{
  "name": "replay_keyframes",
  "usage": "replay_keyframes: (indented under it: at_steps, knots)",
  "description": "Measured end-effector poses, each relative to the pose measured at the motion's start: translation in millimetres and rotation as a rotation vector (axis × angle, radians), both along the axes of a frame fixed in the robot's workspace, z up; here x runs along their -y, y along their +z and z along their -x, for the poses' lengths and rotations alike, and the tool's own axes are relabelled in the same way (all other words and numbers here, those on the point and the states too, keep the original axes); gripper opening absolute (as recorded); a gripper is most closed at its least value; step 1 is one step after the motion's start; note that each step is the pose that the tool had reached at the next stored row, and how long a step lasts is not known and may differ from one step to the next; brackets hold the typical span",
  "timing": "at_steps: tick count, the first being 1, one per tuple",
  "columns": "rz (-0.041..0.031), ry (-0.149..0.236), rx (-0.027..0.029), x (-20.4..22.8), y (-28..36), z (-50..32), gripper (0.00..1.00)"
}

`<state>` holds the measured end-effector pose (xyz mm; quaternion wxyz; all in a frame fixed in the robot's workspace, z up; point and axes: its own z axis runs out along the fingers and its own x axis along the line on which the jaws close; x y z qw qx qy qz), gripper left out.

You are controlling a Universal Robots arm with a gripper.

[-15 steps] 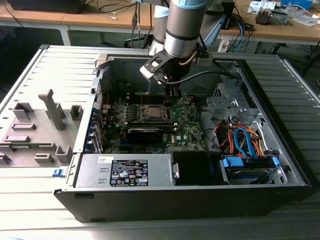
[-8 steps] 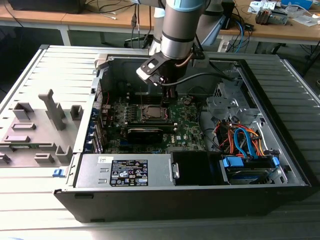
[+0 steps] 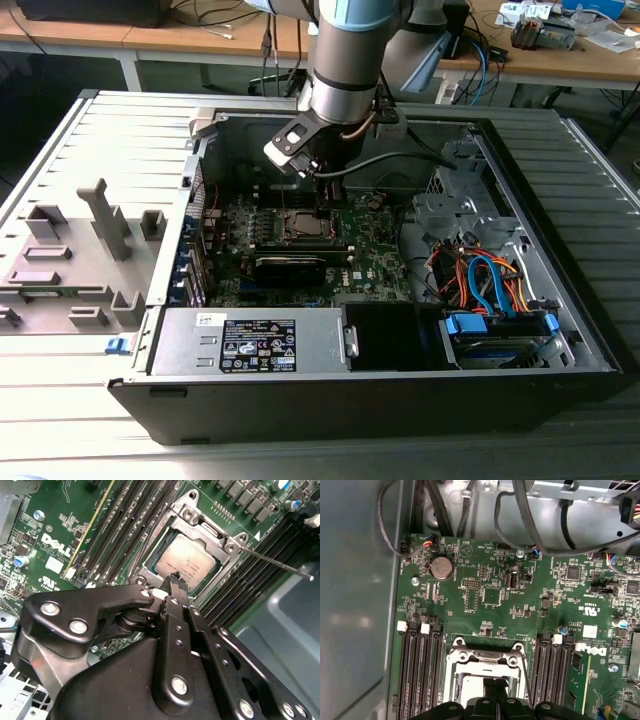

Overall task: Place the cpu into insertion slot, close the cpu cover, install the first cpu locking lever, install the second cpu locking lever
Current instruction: 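Close the cpu cover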

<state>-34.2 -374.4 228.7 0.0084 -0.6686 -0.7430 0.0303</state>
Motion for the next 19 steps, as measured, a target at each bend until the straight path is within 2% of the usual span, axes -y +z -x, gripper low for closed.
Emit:
replay_keyframes:
  at_steps: [4, 6, 12, 15, 19]
  knots:
    - [-0.0003, 0.003, 0.0003, -0.1, -0.3, 7.4, 0.11]
    - [0.0000, 0.007, 0.0002, 0.0, -2.2, 15.3, 0.11]
    - [-0.0002, 0.015, 0.0003, -0.1, -7.5, 22.4, 0.11]
    - [-0.0001, 0.021, 0.0002, -0.1, -13.2, 27.0, 0.11]
    - [-0.0001, 0.024, 0.0003, 0.0, -17.1, 31.4, 0.11]
